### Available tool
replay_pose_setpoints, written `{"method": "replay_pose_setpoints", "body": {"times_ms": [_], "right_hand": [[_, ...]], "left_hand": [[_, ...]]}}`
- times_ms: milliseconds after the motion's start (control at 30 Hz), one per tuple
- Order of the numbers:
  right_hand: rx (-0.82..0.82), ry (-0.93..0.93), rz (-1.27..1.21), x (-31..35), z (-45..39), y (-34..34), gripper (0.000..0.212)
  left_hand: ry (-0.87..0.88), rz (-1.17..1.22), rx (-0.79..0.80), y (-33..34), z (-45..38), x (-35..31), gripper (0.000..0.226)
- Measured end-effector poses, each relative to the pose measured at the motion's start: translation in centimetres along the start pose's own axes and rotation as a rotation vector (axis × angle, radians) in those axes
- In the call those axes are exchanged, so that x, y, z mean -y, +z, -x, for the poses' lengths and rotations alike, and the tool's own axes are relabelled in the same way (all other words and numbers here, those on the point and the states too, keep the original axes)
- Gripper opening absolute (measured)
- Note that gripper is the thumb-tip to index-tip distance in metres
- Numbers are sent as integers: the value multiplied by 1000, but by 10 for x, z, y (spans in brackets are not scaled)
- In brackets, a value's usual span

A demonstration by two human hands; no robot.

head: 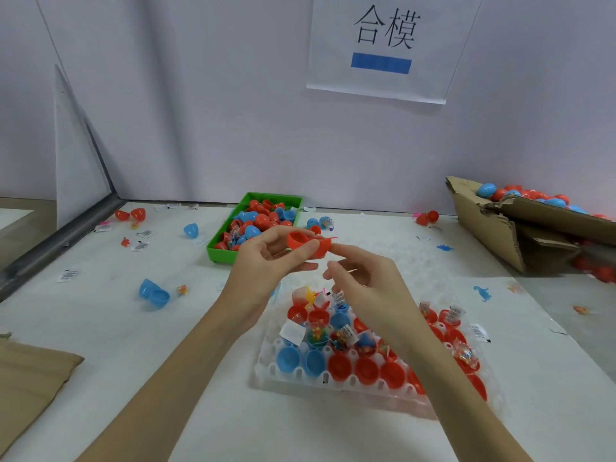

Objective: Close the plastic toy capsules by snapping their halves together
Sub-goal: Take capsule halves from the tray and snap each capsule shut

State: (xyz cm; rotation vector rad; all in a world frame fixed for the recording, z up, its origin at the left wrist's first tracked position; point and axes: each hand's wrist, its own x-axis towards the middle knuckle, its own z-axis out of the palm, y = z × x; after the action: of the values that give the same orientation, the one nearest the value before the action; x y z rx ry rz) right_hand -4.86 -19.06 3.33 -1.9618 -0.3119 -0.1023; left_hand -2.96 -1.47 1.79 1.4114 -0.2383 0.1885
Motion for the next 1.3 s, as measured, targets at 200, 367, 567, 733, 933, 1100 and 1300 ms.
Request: {"method": "replay_pose_setpoints", "body": {"times_ms": [200, 367, 567, 733, 933, 1100, 1300], "right_hand": [[83, -122, 452, -5, 18, 21, 18], [36, -214, 599, -7, 13, 30, 25], [72, -249, 573, -1, 1, 28, 19], [335, -264, 654, -7, 10, 29, 34], [331, -296, 624, -15, 8, 33, 22], [331, -322, 573, -14, 10, 30, 25], [74, -208, 288, -2, -3, -23, 22]], "left_hand": [[22, 59, -45, -8, -4, 1, 33], [17, 52, -105, -9, -5, 0, 32], [2, 66, -138, -10, -6, 0, 40], [-8, 58, -117, -9, -4, -1, 39], [-1, 52, -93, -6, -4, -2, 23], [0, 59, -64, -6, -2, -3, 22], [-11, 60, -86, -8, -5, -2, 38]]}}
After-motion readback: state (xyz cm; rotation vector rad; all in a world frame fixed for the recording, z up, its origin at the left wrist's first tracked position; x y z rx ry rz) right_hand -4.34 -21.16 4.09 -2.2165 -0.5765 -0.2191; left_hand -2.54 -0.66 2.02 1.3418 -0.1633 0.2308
